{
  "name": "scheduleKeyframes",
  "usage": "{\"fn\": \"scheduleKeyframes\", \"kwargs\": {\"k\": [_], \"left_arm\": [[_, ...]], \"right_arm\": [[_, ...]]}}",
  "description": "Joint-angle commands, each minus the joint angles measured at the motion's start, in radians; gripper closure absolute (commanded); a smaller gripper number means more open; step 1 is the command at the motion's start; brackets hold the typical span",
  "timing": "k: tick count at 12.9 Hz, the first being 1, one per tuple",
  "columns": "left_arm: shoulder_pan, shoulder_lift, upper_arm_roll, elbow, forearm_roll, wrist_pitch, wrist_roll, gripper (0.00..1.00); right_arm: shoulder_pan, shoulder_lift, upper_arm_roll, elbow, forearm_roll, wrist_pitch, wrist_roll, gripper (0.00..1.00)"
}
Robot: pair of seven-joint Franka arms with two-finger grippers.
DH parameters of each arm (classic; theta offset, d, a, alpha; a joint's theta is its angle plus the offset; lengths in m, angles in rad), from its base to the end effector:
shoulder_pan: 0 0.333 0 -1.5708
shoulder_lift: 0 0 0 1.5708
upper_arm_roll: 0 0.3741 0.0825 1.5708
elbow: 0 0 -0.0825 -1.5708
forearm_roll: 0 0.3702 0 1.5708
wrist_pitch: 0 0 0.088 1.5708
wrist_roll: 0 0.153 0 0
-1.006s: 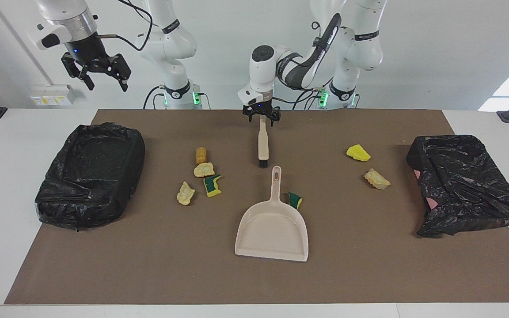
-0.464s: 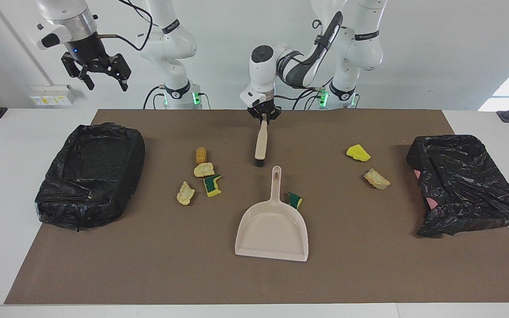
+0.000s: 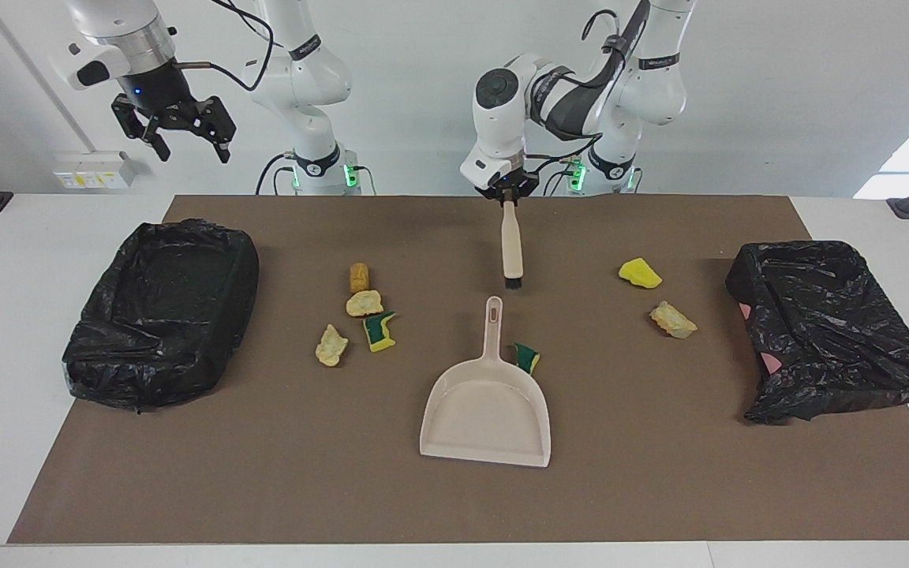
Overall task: Sweep and dump trash in bin
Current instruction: 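Reach the left gripper down and grasp the beige brush handle, then lift the brush with the left gripper while the right gripper grasps the dustpan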
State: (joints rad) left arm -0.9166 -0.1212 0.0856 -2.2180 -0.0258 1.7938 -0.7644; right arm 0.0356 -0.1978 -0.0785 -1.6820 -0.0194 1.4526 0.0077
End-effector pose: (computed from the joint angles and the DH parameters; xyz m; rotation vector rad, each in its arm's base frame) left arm 0.2924 -0.3243 0.4274 -2.9267 0.0867 0.3489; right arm 0.4516 -0.0271 0.6742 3.1368 -0.0797 -0.0506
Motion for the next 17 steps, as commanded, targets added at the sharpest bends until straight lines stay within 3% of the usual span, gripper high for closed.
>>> {"fn": "scheduleKeyframes", "kwargs": {"k": [1,4,6,10,13,17], "left_arm": [[0.114,-0.026,-0.007,0.035,0.046,-0.138,-0.045,1.00],[0.258,-0.025,-0.009,0.021,0.070,-0.171,-0.159,1.00],[0.349,-0.029,-0.009,0.000,0.070,-0.209,-0.193,1.00],[0.482,-0.084,-0.010,-0.095,0.070,-0.203,-0.447,1.00],[0.524,-0.233,-0.012,-0.316,0.061,-0.056,-0.470,1.00],[0.535,-0.210,-0.010,-0.324,-0.043,0.125,-0.356,1.00]], "right_arm": [[0.033,0.024,0.022,-0.016,-0.001,0.038,0.069,0.00],[0.166,0.101,0.025,-0.005,0.009,0.162,0.217,0.00],[0.242,0.199,0.025,-0.002,0.045,0.280,0.338,0.00],[0.359,0.401,0.025,0.011,0.073,0.501,0.512,0.00],[0.401,0.477,0.042,0.015,0.108,0.589,0.523,0.00],[0.487,0.560,0.043,0.048,0.113,0.679,0.645,0.00]]}}
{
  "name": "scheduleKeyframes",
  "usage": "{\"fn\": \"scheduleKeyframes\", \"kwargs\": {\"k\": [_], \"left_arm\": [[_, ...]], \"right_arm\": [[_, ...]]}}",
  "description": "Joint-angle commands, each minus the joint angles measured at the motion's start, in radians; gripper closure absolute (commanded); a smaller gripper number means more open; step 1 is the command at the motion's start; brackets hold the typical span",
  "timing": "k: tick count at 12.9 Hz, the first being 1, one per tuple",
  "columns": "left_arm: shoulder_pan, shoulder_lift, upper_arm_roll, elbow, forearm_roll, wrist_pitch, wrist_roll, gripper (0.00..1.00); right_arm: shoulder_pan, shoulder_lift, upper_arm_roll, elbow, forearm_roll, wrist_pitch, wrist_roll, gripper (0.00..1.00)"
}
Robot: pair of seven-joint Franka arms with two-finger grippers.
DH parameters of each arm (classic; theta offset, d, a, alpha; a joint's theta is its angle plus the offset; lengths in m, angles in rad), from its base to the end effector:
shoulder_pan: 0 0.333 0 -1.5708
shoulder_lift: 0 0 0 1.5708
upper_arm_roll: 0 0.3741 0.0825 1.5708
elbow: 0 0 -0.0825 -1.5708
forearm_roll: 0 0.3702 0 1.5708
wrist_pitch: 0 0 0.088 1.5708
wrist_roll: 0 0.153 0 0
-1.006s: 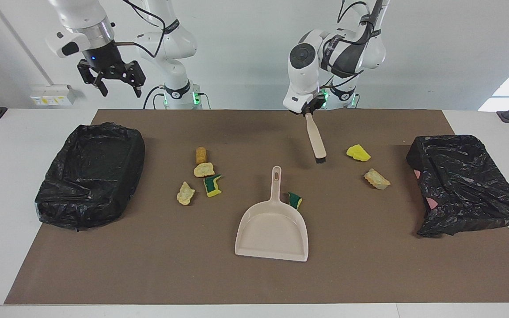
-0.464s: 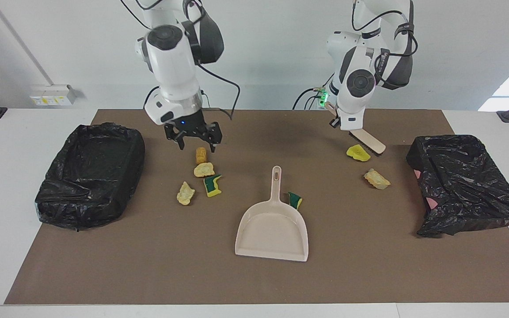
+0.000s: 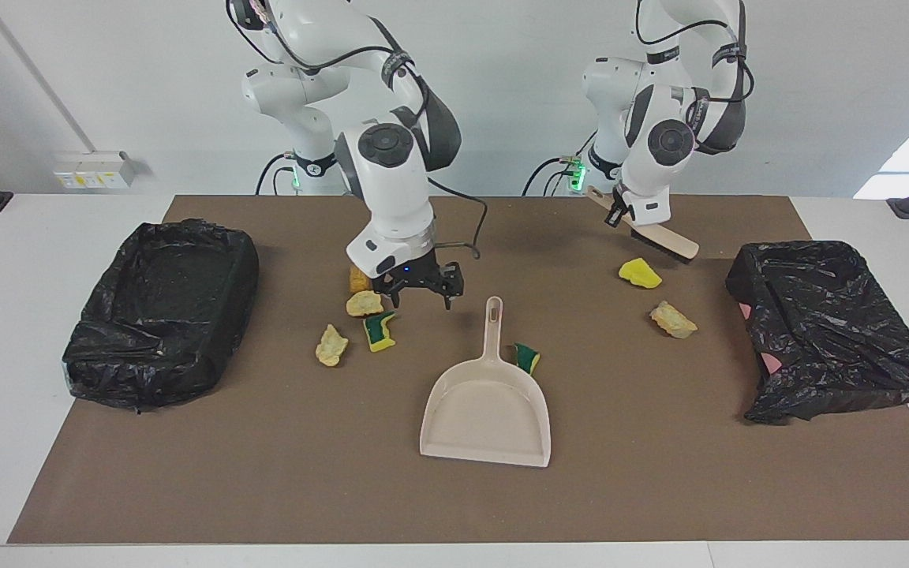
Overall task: Sweep and dump trash in bin
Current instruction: 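Lift the brush with the left gripper while the right gripper grasps the dustpan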
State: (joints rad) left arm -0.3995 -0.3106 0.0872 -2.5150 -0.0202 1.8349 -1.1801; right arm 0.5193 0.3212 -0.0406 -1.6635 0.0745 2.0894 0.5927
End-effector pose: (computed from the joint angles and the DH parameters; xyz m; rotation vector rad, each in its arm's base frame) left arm 0.3212 -0.1063 0.3870 -2.6218 -1.2145 0.4415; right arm 0.5922 0.3180 0.4459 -3.0322 0.2199 -0.0956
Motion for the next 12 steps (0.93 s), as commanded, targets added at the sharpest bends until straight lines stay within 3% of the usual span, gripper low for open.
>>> {"fn": "scheduleKeyframes", "kwargs": {"k": [1,3,5,8,12], "left_arm": [[0.018,0.000,-0.011,-0.024,-0.087,0.131,0.115,1.00],[0.018,0.034,-0.012,-0.008,-0.118,0.213,0.230,1.00],[0.018,0.106,-0.012,0.077,-0.168,0.250,0.360,1.00],[0.010,0.172,-0.014,0.162,-0.222,0.306,0.560,1.00],[0.025,0.194,-0.009,0.275,-0.218,0.207,0.732,1.00]], "right_arm": [[0.030,0.080,0.005,0.053,0.016,0.070,0.088,0.00],[0.068,0.180,0.005,0.125,0.001,0.080,0.101,0.00],[0.074,0.211,0.005,0.143,-0.004,0.093,0.099,0.00],[0.091,0.219,0.005,0.163,-0.002,0.095,0.098,0.00],[0.097,0.216,0.007,0.145,0.007,0.124,0.061,0.00]]}}
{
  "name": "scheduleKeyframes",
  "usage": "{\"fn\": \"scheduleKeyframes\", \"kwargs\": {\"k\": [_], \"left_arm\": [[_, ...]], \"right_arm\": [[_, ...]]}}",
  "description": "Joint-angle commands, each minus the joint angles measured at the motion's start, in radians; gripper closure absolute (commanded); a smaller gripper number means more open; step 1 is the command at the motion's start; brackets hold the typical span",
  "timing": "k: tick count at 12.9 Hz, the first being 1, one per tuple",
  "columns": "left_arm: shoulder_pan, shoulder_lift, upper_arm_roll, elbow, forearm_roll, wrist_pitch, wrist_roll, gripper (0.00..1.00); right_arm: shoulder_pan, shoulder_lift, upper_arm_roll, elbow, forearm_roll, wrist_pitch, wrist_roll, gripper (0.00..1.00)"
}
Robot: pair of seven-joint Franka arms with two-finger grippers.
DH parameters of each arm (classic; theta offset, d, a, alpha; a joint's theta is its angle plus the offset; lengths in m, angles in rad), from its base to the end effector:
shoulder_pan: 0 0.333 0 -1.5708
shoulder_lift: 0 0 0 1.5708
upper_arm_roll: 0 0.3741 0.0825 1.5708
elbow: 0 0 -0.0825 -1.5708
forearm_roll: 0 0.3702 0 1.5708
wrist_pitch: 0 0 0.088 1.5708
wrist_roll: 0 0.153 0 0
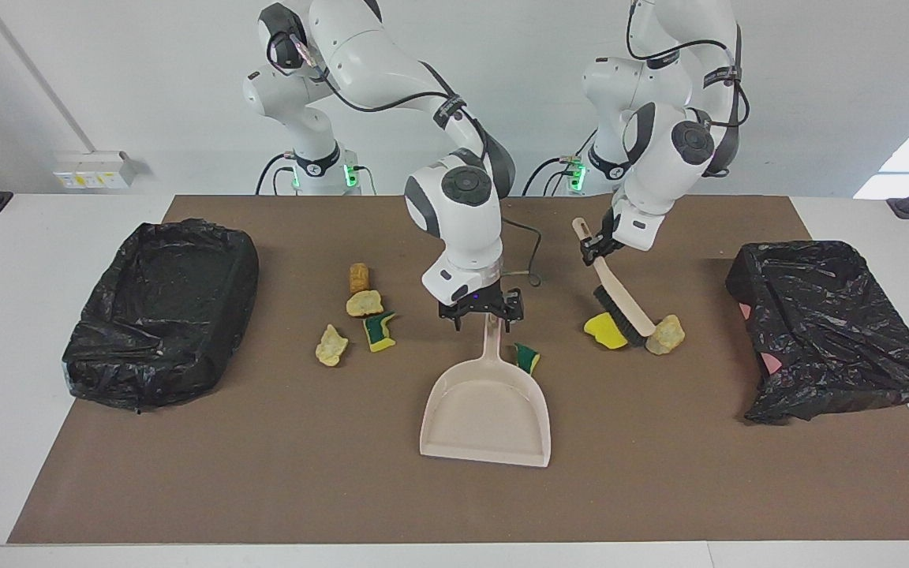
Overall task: Sweep and dump trash in bin
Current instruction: 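Sweep debris into the dustpan with the left gripper's brush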
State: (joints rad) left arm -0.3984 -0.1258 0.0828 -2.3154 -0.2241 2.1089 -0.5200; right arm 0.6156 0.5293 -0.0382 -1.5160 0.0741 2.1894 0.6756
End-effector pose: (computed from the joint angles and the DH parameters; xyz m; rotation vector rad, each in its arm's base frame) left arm 0.4324 -0.1608 0.4091 2.9453 0.4850 -0.2318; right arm 0.6113 0.4104 0.3800 -3.0113 0.1963 -0.1376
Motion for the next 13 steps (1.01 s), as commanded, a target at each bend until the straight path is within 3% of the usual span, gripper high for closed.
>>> {"fn": "scheduleKeyframes", "kwargs": {"k": [1,5,6,8,9,10,13], "left_arm": [[0.067,0.011,-0.005,0.114,-0.005,-0.110,0.090,1.00],[0.188,0.008,-0.005,0.146,0.081,-0.193,0.236,1.00],[0.232,0.003,-0.005,0.136,0.086,-0.196,0.300,1.00],[0.324,0.000,-0.005,0.129,0.103,-0.202,0.437,1.00],[0.349,0.008,-0.005,0.113,0.107,-0.196,0.472,1.00],[0.348,0.009,-0.005,0.072,0.135,-0.169,0.483,1.00],[0.337,0.012,-0.005,-0.008,0.152,-0.078,0.483,1.00]], "right_arm": [[0.003,0.008,0.004,-0.004,0.012,0.023,-0.051,0.00],[0.030,0.026,0.001,0.000,-0.010,0.010,-0.071,0.00],[0.023,0.025,0.003,0.000,-0.049,0.007,-0.077,0.13],[0.012,0.024,0.003,-0.001,-0.071,0.007,-0.088,0.56],[0.019,0.023,0.003,-0.003,-0.065,0.000,-0.079,0.95],[0.024,0.021,0.003,0.000,-0.041,-0.020,-0.067,1.00],[-0.006,-0.004,-0.002,0.017,-0.037,-0.120,-0.100,1.00]]}}
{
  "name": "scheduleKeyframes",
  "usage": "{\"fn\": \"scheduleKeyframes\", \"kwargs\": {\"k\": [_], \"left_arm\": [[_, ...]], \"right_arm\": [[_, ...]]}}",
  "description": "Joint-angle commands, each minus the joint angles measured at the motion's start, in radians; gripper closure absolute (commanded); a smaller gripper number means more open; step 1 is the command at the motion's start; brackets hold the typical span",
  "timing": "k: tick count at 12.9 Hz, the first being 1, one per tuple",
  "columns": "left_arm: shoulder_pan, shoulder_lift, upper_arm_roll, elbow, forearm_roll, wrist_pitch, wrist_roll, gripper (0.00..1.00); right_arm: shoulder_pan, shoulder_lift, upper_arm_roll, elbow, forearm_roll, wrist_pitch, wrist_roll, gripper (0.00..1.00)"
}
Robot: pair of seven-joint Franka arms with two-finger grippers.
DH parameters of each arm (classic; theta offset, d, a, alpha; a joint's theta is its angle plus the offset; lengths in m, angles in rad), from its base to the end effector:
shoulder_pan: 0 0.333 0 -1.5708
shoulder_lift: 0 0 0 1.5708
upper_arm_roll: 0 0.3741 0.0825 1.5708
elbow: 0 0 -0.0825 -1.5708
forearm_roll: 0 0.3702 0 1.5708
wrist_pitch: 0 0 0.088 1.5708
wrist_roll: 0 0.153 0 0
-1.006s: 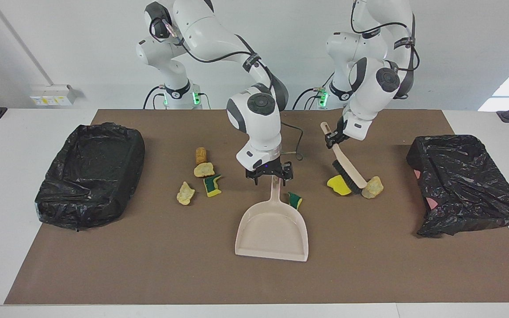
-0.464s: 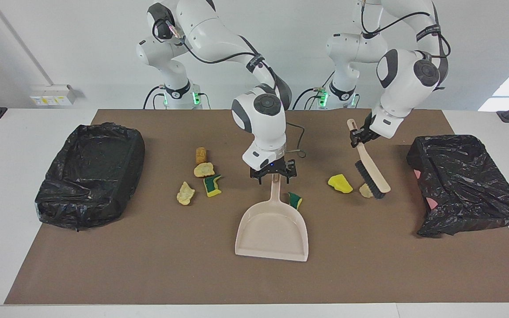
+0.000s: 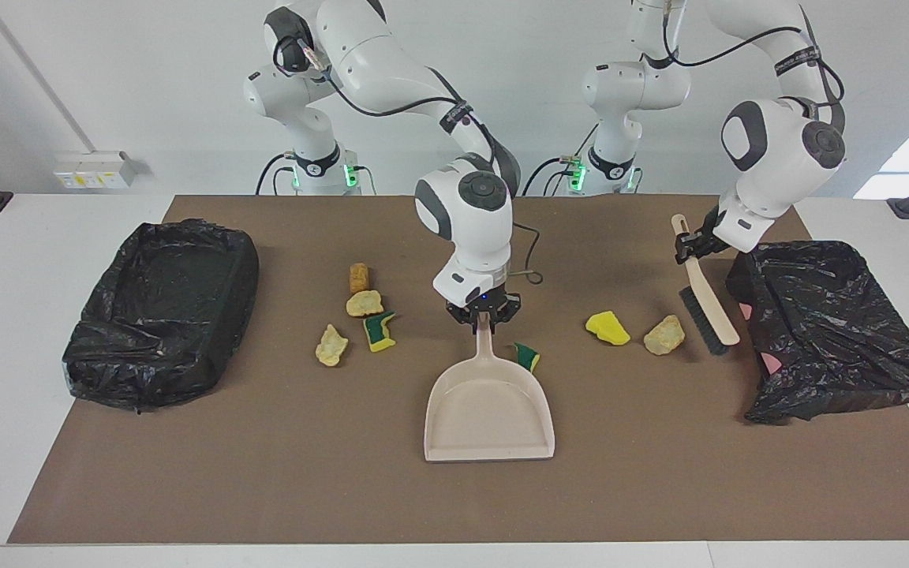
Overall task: Sweep and dump trash in bin
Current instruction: 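Sweep debris into the dustpan with the left gripper's brush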
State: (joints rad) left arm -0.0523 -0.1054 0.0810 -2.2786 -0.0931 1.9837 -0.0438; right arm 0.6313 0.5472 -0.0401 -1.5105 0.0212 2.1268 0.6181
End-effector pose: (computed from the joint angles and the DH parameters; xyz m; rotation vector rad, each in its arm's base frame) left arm 0.4524 0.0037 0.4054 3.0342 0.1773 -0.2907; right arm 0.6017 0.4120 0.3629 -3.1022 0.0479 -0.0908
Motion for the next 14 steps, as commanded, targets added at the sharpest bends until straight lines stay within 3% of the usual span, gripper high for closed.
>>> {"fn": "scheduleKeyframes", "kwargs": {"k": [1,5,7,10,14], "left_arm": [[-0.015,-0.004,-0.004,-0.050,0.021,0.052,0.002,1.00],[-0.116,0.012,-0.006,-0.058,0.021,0.073,-0.062,1.00],[-0.155,0.024,-0.007,-0.058,0.019,0.096,-0.105,1.00],[-0.225,0.050,-0.009,-0.058,0.016,0.131,-0.198,1.00],[-0.291,0.062,-0.010,-0.058,0.007,0.184,-0.286,1.00]], "right_arm": [[-0.041,-0.065,-0.001,0.003,0.023,-0.062,-0.113,1.00],[-0.208,-0.281,0.002,-0.080,0.034,-0.249,-0.779,1.00],[-0.260,-0.341,0.000,-0.109,0.034,-0.371,-1.080,1.00],[-0.300,-0.366,-0.001,-0.180,0.023,-0.351,-1.450,1.00],[-0.231,-0.299,-0.001,-0.247,-0.033,-0.222,-1.555,1.00]]}}
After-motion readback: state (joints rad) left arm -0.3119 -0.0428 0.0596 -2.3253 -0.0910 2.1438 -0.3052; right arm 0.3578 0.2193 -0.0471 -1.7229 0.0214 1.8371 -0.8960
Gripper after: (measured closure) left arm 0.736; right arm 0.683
